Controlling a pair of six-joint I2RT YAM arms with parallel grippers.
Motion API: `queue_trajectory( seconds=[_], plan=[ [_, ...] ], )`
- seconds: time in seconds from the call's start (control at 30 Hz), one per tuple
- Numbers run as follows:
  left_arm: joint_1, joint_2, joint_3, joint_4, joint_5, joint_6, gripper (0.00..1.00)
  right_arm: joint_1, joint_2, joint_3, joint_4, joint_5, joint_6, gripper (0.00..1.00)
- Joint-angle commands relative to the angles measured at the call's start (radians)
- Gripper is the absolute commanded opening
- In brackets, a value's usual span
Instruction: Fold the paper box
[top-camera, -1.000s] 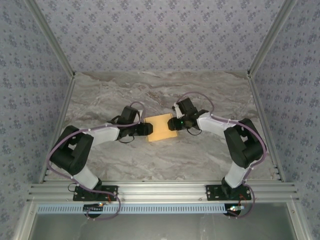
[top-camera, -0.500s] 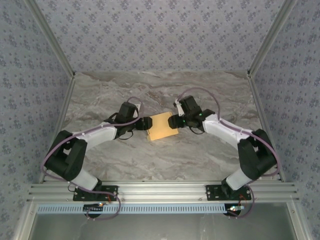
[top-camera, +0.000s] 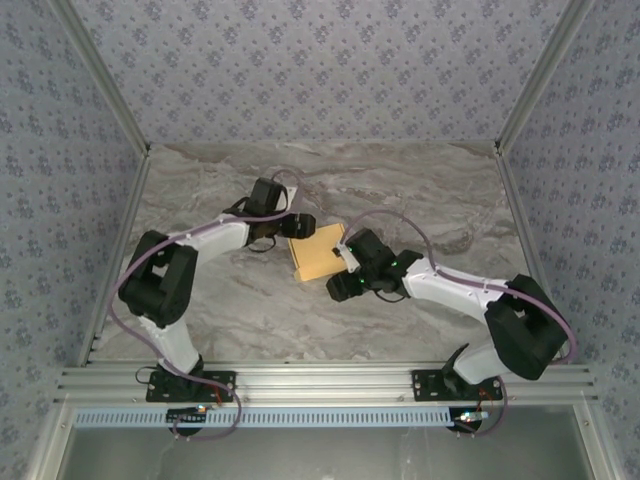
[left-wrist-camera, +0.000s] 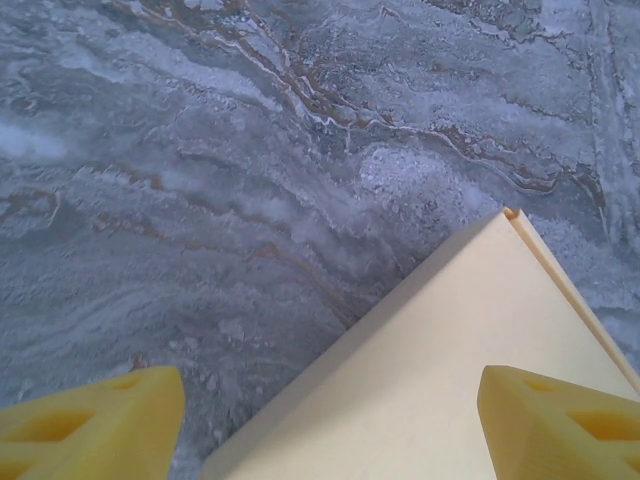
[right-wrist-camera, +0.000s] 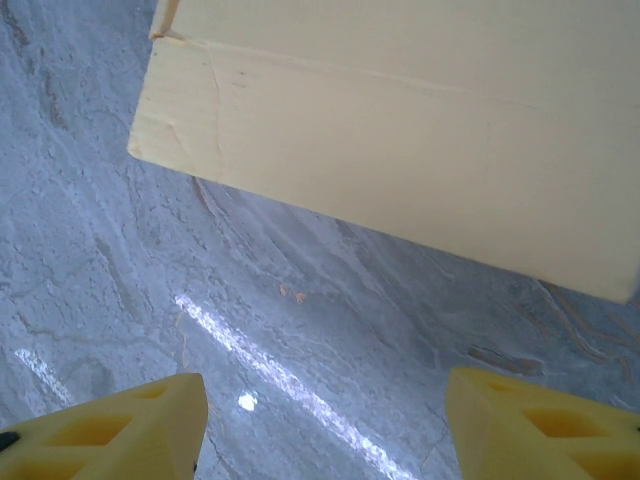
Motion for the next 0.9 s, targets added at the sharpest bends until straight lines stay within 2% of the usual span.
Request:
queue_trajectory(
  seconds=[0.0,0.17,0.37,0.53,0.7,0.87],
  plan=[
    [0.009,0.058,0.096,-0.118,0.105,0.067,0.76,-0.008,0.028,-0.003,0.024,-0.038,0.016,0.66],
    [0.011,0.096,0.118,-0.154,0.265,0.049,0.72,-0.037,0.014,-0.005,-0.012,-0.031,0.018,0.65],
    [0.01,0.036,0.016,-0.102,0.34,0.0,0.7,-0.106,-0.047,-0.035,-0.028,-0.102,0.032,0.65],
    [0.009,-0.042,-0.071,-0.067,0.324,-0.024,0.7,-0.188,-0.064,-0.08,0.038,-0.242,0.1,0.66],
    [0.009,-0.05,-0.072,-0.094,0.262,-0.015,0.71,-0.236,-0.062,-0.113,0.111,-0.266,0.171,0.66],
    [0.01,-0.038,-0.045,-0.108,0.245,-0.016,0.71,-0.29,-0.027,-0.154,0.276,-0.363,0.275,0.66]
  ],
)
